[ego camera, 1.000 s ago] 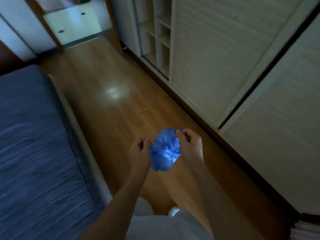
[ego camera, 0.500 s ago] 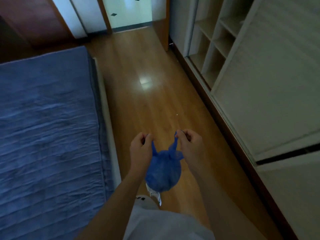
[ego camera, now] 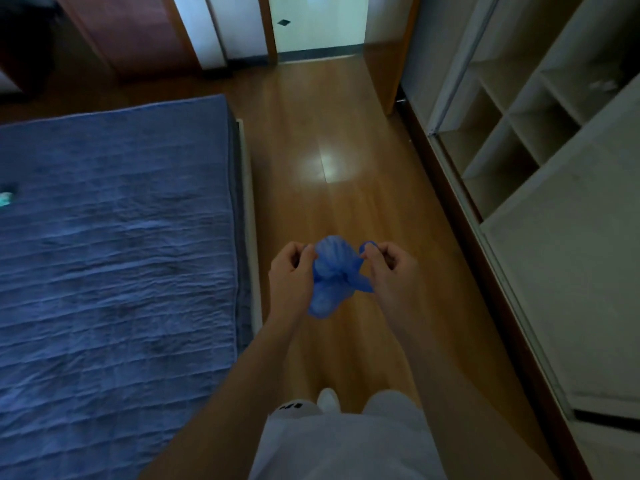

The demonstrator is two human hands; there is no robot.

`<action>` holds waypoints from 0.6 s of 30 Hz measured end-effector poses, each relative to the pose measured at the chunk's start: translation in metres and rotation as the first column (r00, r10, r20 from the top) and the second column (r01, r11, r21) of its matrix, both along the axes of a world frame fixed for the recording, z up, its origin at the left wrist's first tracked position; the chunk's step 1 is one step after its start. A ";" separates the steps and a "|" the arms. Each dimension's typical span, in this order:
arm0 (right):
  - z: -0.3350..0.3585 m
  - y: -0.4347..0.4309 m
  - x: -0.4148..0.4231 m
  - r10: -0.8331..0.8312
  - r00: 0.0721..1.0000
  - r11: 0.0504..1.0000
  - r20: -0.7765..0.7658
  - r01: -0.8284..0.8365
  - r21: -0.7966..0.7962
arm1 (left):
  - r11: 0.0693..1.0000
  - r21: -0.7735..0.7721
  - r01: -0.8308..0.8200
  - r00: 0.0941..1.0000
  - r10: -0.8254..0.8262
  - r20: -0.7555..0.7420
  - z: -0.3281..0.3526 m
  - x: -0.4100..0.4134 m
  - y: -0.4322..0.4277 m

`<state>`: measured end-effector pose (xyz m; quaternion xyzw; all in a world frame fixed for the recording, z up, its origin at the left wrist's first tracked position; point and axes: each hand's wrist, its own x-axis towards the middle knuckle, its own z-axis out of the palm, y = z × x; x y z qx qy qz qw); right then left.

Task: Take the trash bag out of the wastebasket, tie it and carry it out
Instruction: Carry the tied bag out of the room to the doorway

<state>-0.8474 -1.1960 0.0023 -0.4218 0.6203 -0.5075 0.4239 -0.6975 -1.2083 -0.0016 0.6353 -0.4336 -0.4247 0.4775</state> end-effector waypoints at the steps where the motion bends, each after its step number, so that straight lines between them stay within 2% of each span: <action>1: -0.001 -0.013 0.002 0.008 1.000 1.000 0.007 -0.008 0.001 | 1.000 -0.006 -0.009 1.000 0.009 -0.004 0.000 0.003 -0.011; 8: -0.008 -0.114 0.011 0.081 0.997 0.997 -0.018 -0.081 0.008 | 0.998 0.001 -0.061 0.998 0.061 -0.021 -0.006 0.020 -0.101; 13: -0.019 -0.207 0.008 0.159 0.987 0.986 0.021 -0.160 0.041 | 0.995 0.027 -0.094 0.995 0.094 -0.017 -0.010 0.012 -0.186; 18: -0.028 -0.298 0.001 0.266 0.964 0.962 -0.001 -0.265 0.066 | 0.989 0.094 -0.115 0.993 0.115 0.007 -0.014 -0.004 -0.278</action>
